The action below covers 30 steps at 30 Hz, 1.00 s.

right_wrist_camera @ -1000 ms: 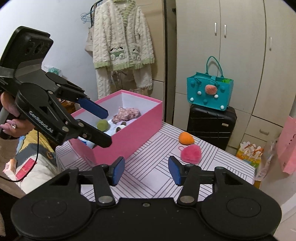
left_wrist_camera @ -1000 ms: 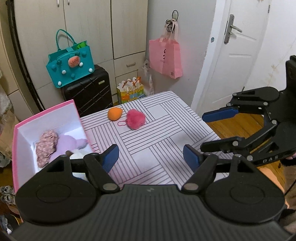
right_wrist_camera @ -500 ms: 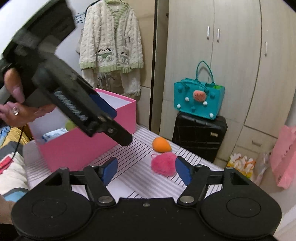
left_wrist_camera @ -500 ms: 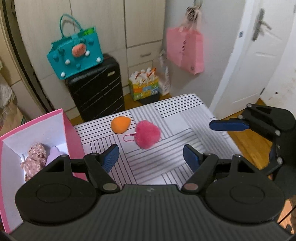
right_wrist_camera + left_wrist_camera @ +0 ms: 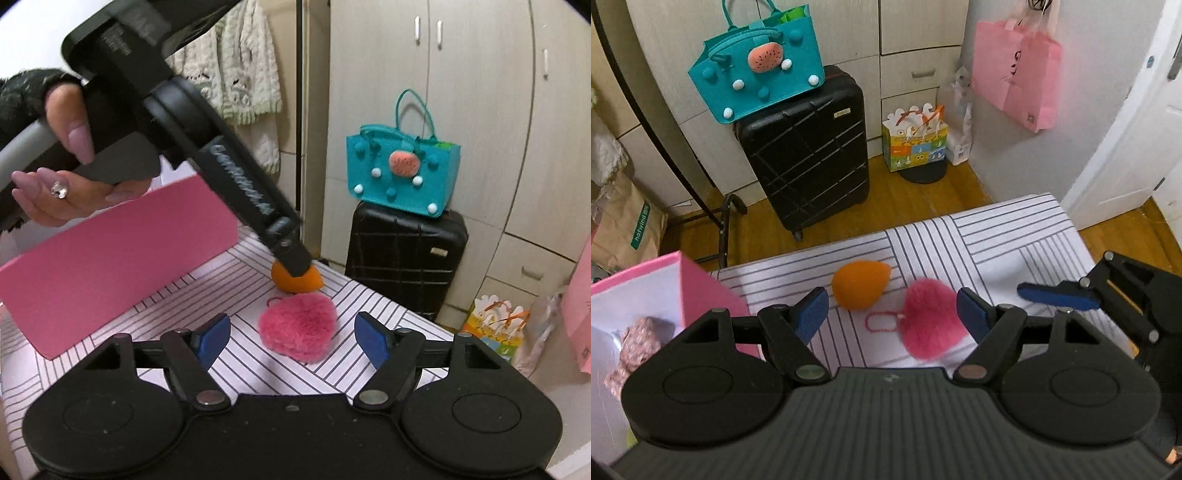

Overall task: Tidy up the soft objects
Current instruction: 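Move both tools to the orange sponge and pink fluffy heart, then grasp the orange sponge with the left tool while the right tool grasps the pink heart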

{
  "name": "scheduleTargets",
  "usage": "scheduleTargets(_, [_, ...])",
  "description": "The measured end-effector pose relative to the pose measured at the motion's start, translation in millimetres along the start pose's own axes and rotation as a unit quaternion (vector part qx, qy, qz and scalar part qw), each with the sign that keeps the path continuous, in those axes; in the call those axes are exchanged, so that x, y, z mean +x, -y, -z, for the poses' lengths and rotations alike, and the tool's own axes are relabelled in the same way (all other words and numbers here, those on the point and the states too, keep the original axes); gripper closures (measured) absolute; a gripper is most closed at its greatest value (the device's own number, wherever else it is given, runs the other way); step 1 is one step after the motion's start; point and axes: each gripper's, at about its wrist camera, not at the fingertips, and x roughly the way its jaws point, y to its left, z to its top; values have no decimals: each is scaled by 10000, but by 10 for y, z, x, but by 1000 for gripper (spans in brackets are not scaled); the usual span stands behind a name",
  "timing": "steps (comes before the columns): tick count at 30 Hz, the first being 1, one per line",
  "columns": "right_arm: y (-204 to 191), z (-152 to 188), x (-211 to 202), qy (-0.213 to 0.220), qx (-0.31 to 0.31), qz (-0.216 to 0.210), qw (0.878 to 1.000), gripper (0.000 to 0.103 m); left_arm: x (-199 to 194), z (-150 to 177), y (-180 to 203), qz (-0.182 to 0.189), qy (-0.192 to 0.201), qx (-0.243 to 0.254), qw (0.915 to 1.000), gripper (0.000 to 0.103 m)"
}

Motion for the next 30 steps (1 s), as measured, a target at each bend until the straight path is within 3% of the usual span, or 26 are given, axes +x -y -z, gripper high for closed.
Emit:
scheduleTargets(11, [76, -35, 390, -349, -134, -194, 9991, 24, 457, -147, -66, -255, -380, -3, 9990, 29])
scheduleTargets(21, [162, -5, 601, -437, 60, -311, 9985, 25, 686, -177, -185, -166, -626, -50, 9979, 33])
scheduleTargets(25, [174, 60, 586, -408, 298, -404, 9979, 46, 762, -176, -262, -2, -822, -163, 9965, 45])
scheduleTargets(26, [177, 69, 576, -386, 346, -411, 9978, 47, 794, -165, -290, 7, -868, -219, 9960, 51])
scheduleTargets(30, [133, 82, 522, -350, 247, -300, 9986, 52, 810, -164, -306, 58, -799, -172, 9966, 60])
